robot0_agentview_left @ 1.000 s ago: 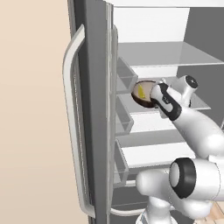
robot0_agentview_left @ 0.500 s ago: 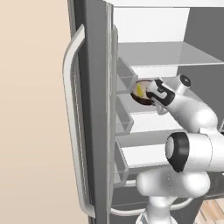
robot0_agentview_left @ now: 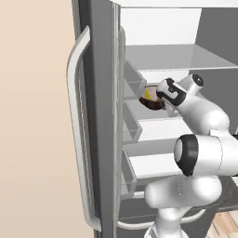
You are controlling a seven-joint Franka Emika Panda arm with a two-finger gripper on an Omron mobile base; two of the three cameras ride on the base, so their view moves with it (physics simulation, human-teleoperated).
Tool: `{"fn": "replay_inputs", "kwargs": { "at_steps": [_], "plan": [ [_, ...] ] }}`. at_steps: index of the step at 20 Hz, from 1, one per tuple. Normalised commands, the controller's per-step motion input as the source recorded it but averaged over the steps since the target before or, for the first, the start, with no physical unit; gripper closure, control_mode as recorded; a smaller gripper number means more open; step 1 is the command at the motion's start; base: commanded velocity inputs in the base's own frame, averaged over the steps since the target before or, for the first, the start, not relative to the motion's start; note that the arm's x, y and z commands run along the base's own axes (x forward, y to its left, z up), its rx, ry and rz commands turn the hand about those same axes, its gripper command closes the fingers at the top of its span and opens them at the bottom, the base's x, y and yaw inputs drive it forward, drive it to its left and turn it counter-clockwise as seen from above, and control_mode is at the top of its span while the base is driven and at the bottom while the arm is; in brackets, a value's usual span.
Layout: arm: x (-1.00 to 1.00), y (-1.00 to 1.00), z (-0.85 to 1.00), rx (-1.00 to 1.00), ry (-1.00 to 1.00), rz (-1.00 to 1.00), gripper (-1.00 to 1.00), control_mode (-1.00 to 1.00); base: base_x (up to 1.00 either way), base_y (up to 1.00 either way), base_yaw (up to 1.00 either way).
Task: Place the bowl with the garlic and lemon wedge on the second highest shelf of the fridge. Place the bowl with the fish and steak on the top shelf of the fridge.
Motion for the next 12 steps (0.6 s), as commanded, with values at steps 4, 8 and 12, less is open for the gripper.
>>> {"fn": "replay_inputs", "kwargs": {
  "at_steps": [4, 8, 12],
  "plan": [
    [-0.88, 0.04, 0.74, 0.00, -0.01, 0.00, -1.00, -1.00, 0.00, 0.00, 0.00],
    [-1.00, 0.13, 0.65, 0.00, 0.00, 0.00, -1.00, -1.00, 0.00, 0.00, 0.00],
    [-1.00, 0.23, 0.48, 0.00, 0.00, 0.00, -1.00, -1.00, 0.00, 0.00, 0.00]
  ]
}}
